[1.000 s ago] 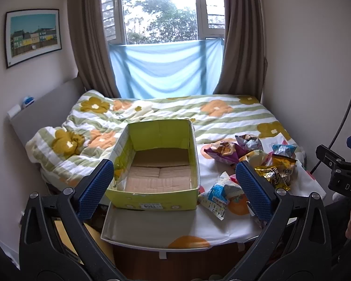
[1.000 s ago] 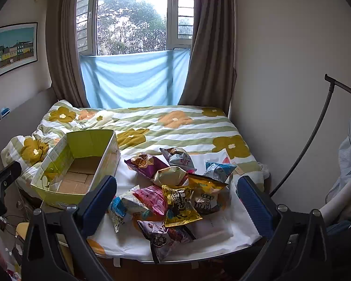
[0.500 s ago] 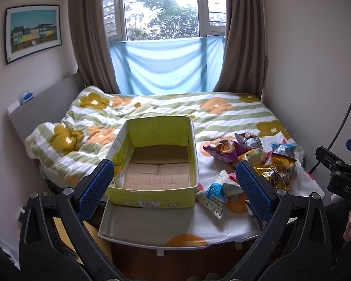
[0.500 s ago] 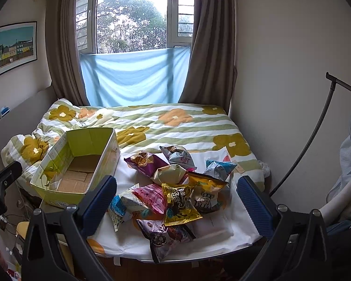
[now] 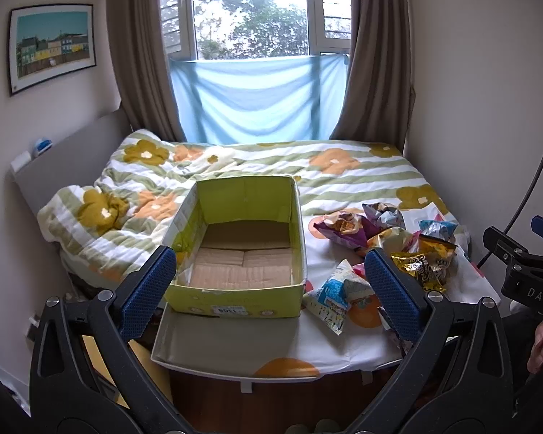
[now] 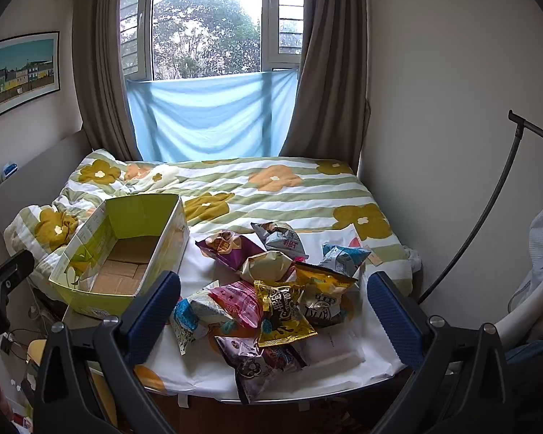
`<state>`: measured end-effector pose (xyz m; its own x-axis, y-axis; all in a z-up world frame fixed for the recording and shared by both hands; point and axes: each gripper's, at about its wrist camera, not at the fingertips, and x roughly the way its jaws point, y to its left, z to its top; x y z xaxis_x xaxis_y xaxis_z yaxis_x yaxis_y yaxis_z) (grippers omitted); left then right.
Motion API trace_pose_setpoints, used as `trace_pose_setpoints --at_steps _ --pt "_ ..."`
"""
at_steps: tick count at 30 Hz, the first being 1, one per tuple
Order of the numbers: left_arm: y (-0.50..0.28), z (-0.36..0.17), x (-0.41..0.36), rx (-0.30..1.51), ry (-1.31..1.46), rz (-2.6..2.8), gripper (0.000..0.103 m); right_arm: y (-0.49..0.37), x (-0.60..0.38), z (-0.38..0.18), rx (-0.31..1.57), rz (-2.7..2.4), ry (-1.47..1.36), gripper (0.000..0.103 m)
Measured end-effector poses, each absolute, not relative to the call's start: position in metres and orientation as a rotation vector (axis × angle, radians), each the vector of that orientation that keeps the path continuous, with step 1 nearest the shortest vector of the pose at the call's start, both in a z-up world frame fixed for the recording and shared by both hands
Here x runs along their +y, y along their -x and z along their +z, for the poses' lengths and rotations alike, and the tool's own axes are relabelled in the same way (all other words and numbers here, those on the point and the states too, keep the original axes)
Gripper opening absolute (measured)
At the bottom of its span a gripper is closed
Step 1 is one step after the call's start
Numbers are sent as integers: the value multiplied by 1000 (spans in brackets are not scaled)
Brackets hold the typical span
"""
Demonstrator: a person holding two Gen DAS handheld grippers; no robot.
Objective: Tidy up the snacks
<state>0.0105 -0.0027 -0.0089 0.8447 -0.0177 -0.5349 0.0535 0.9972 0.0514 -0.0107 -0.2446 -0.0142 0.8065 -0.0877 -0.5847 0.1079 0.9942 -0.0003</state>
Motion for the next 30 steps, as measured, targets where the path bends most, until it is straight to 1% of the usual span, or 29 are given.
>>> trace_pose_setpoints --at_steps 30 --pt "-18 -9 -7 582 -59 -63 103 7 -249 -14 641 -111 -36 103"
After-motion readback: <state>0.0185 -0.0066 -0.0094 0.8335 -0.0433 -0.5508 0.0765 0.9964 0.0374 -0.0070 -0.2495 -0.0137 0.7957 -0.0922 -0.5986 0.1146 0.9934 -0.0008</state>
